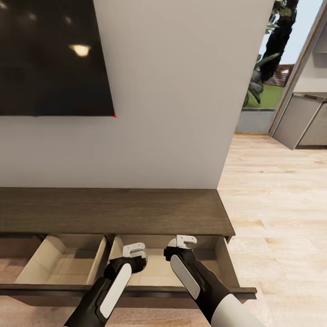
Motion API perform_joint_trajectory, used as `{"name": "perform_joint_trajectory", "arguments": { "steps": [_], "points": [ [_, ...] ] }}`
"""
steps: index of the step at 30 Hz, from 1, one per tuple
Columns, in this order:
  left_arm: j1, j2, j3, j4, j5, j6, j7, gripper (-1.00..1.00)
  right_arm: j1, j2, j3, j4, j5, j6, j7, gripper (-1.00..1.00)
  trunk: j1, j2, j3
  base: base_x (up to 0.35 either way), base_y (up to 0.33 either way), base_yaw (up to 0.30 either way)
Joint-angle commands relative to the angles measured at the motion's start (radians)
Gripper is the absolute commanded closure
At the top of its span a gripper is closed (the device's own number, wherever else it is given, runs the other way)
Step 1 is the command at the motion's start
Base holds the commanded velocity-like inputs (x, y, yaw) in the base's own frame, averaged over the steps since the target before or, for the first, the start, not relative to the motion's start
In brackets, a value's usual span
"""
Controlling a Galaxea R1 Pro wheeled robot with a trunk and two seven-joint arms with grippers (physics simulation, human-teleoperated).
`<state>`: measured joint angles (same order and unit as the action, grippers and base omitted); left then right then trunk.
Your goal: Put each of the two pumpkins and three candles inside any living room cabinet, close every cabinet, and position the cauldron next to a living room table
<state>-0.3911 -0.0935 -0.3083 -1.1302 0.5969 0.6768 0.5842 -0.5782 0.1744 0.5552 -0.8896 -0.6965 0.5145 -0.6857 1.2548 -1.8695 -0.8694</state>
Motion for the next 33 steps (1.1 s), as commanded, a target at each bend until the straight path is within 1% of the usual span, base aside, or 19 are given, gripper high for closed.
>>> {"name": "perform_joint_trajectory", "arguments": {
  "steps": [1, 8, 17, 23, 33],
  "points": [
    [0.000, 0.000, -0.001, 0.000, 0.000, -0.001, -0.001, 1.00, 0.000, 0.000, 0.000, 0.000, 0.001, 0.000, 0.000, 1.00, 0.004, -0.007, -0.003, 0.000, 0.000, 0.000],
    [0.000, 0.000, -0.003, 0.003, 0.001, -0.003, -0.001, 1.00, 0.000, 0.000, 0.002, 0.003, 0.004, -0.001, 0.000, 1.00, 0.031, -0.056, -0.025, 0.000, 0.000, 0.000],
    [0.000, 0.000, -0.003, 0.001, 0.001, -0.003, -0.001, 1.00, 0.000, 0.000, 0.003, 0.003, 0.005, -0.002, 0.000, 1.00, 0.031, -0.056, -0.025, 0.000, 0.000, 0.000],
    [0.000, 0.000, -0.004, 0.001, 0.001, -0.003, -0.001, 1.00, 0.000, 0.000, 0.003, 0.003, 0.003, -0.001, 0.000, 1.00, 0.031, -0.056, -0.025, 0.107, 0.072, 0.000],
    [0.000, 0.000, -0.003, 0.000, 0.001, -0.003, -0.001, 1.00, -0.002, 0.000, 0.005, 0.002, -0.001, 0.008, 0.013, 1.00, 0.031, -0.056, -0.025, 0.012, 0.008, 0.000]
  ]
}}
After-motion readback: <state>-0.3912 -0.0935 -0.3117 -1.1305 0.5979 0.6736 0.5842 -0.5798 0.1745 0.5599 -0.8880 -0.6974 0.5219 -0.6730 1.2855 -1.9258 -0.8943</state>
